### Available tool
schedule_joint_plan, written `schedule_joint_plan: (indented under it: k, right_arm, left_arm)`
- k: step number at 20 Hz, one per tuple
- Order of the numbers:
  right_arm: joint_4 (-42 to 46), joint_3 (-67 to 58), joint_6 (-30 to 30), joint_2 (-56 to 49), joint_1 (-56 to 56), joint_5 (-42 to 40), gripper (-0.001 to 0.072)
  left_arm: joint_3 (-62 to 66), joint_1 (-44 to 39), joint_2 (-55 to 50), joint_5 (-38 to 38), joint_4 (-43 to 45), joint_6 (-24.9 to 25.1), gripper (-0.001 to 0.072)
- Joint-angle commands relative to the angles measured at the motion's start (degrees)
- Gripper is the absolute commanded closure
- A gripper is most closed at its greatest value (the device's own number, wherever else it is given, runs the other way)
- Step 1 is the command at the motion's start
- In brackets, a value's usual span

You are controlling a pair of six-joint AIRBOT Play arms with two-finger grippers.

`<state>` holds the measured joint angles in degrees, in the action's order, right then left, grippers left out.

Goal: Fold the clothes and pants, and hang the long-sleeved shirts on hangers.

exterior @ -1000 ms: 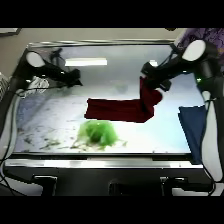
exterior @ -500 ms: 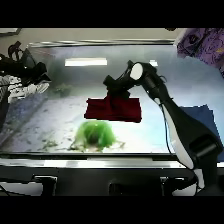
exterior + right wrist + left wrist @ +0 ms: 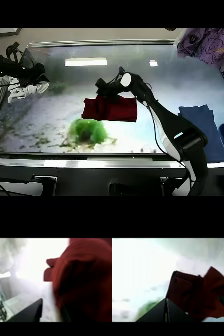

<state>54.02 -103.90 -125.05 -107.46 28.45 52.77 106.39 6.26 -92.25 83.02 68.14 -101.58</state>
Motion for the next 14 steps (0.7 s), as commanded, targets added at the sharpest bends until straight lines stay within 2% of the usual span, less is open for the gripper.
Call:
schedule_joint_plan:
  k: [1,2,3,7,8,10,12,14]
  right_arm:
    - [-9.3,-0.1,11.2,-0.1,0.1,0.3,0.0320]
    - [-11.3,-0.1,14.4,0.5,0.1,1.5,0.0219]
    - [-11.3,-0.1,15.9,1.3,0.1,2.4,0.0193]
    - [-7.1,-0.1,17.1,7.2,-5.6,4.9,0.0193]
    - [-6.8,-0.1,19.3,9.0,-8.7,7.1,0.0193]
    - [-5.3,-0.1,24.7,12.2,-17.2,15.5,0.0192]
    - [0.1,0.1,28.7,13.9,-26.2,24.6,0.0191]
    - [0.3,2.5,33.2,14.1,-33.4,28.3,0.0192]
  left_arm:
    - [-0.1,0.1,-0.6,-0.1,0.1,0.0,0.0693]
    - [-0.1,0.1,-0.9,-0.1,0.1,0.0,0.0693]
    - [-0.1,0.1,-1.1,-0.1,0.1,0.0,0.0693]
    - [0.0,0.1,-2.3,-0.1,0.1,-0.1,0.0693]
    - [0.0,0.1,-2.4,-0.1,0.1,0.0,0.0693]
    - [0.0,0.1,-2.4,-0.5,0.1,0.0,0.0693]
    - [0.0,0.1,-2.4,-0.8,0.4,0.0,0.0693]
    - [0.0,0.1,-2.4,-1.2,0.6,0.0,0.0693]
